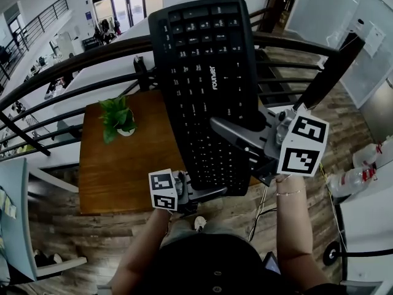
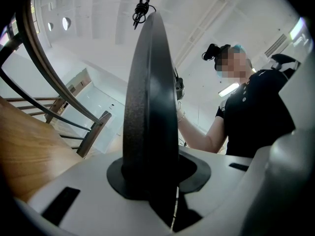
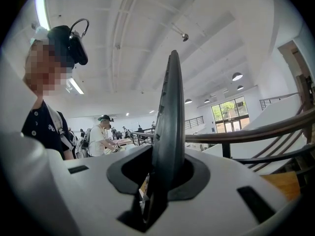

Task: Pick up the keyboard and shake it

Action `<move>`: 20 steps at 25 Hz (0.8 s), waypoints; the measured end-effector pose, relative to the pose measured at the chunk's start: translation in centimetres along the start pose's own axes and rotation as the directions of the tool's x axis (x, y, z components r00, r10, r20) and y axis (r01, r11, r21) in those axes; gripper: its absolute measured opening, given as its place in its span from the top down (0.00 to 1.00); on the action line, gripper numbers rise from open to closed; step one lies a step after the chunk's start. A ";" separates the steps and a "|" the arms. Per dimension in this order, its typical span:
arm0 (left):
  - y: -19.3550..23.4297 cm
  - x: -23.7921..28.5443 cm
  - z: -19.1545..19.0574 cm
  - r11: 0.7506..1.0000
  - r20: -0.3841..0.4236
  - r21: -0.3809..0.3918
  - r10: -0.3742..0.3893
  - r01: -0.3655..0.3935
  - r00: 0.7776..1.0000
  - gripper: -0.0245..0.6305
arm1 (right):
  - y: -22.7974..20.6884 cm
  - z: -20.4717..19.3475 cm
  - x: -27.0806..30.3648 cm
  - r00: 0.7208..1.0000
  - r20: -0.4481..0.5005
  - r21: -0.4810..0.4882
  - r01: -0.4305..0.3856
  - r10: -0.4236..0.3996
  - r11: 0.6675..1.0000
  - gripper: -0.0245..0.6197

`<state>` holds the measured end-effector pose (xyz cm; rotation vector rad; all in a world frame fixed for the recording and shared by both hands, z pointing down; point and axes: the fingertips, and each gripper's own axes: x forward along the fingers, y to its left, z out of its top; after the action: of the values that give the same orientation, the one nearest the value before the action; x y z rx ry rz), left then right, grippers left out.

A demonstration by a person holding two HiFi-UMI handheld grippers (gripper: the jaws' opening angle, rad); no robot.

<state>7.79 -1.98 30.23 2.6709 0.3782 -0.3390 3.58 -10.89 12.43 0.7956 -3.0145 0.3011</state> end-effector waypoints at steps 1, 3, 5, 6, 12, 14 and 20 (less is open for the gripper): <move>0.3 0.1 -0.2 1.000 -0.004 0.001 -0.001 0.001 1.000 0.80 | -0.3 -0.2 -0.2 1.000 0.005 0.001 -0.003 0.003 1.000 0.80; 0.9 0.3 -0.5 1.000 -0.011 0.003 0.004 -0.004 1.000 0.80 | -0.9 -0.5 -0.5 1.000 0.010 -0.002 -0.007 0.007 1.000 0.80; 0.9 0.0 -0.7 1.000 -0.028 0.002 0.018 -0.018 0.999 0.80 | -1.4 -0.8 -0.6 1.000 0.013 -0.005 0.001 -0.001 1.000 0.80; 0.8 -0.4 -0.8 1.000 -0.042 -0.001 0.029 -0.029 0.999 0.80 | -1.7 -0.9 -0.5 1.000 0.016 -0.003 0.008 -0.008 1.000 0.79; 0.4 -3.0 -1.4 0.992 -0.103 -0.022 0.119 -0.122 0.988 0.80 | -2.7 -2.5 0.7 1.000 0.018 0.016 0.007 -0.007 1.000 0.76; 0.2 -3.5 -1.7 0.990 -0.109 -0.042 0.133 -0.138 0.985 0.80 | -3.1 -3.1 1.0 1.000 0.016 0.024 0.009 -0.009 1.000 0.75; -0.1 -3.5 -2.8 0.975 -0.110 -0.132 0.163 -0.177 0.980 0.80 | -6.1 -5.5 1.0 0.999 -0.006 0.124 0.051 -0.050 0.991 0.68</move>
<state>5.02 -1.40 33.65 2.5637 0.1923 -0.1231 5.47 -15.58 18.99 0.8772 -2.9918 0.4924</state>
